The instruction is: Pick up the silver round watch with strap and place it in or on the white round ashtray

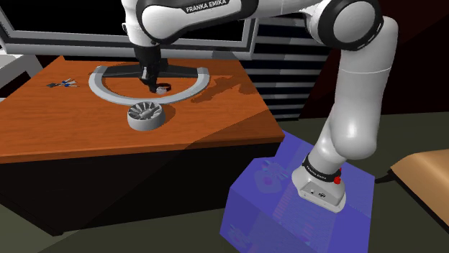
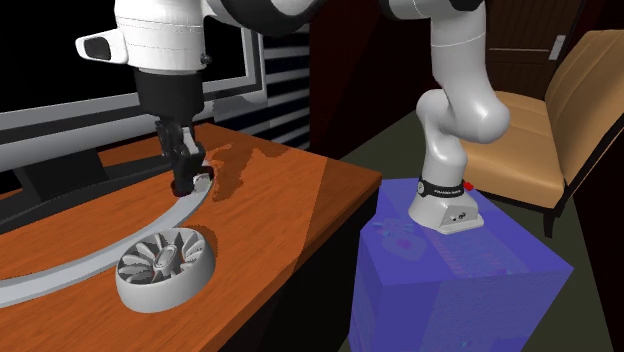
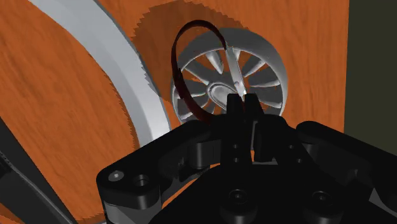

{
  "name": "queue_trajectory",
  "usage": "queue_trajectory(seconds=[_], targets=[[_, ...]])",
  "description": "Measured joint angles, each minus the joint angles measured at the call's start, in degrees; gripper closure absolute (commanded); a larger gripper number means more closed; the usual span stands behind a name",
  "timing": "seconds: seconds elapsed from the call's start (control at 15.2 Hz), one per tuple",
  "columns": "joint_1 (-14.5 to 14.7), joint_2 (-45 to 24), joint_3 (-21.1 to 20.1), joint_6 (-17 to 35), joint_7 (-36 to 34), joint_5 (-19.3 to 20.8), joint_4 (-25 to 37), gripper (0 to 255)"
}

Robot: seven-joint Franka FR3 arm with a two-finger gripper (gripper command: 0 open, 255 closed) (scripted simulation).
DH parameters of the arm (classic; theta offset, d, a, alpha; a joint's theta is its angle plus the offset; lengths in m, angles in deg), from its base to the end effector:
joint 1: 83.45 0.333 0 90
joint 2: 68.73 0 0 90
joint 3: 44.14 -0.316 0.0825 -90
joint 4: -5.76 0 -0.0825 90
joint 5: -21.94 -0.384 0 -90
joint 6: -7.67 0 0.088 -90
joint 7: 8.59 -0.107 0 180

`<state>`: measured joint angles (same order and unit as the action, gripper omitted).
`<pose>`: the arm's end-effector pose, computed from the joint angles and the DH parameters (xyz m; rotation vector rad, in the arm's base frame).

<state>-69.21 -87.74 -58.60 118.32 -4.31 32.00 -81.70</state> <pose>0.6006 0.2912 0.4809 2.9279 0.9283 0.1543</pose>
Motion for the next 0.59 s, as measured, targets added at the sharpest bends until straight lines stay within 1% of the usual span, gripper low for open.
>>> queue_trajectory(seconds=[0.13, 0.26, 0.33, 0.4, 0.53, 0.59], targets=[[1.34, -5.67, 0.15, -2.82, -0.48, 1.19, 8.29, 255], [3.30, -11.12, 0.26, -6.08, -1.33, 2.29, 16.82, 255], [4.46, -14.40, 0.39, -8.47, -1.44, 2.82, 22.51, 255], [5.09, -16.76, 0.57, -9.58, -1.43, 3.17, 25.96, 255], [5.35, -18.63, 0.77, -9.57, -1.38, 3.43, 27.76, 255], [5.29, -18.73, 0.80, -8.82, -1.49, 3.48, 27.08, 255]])
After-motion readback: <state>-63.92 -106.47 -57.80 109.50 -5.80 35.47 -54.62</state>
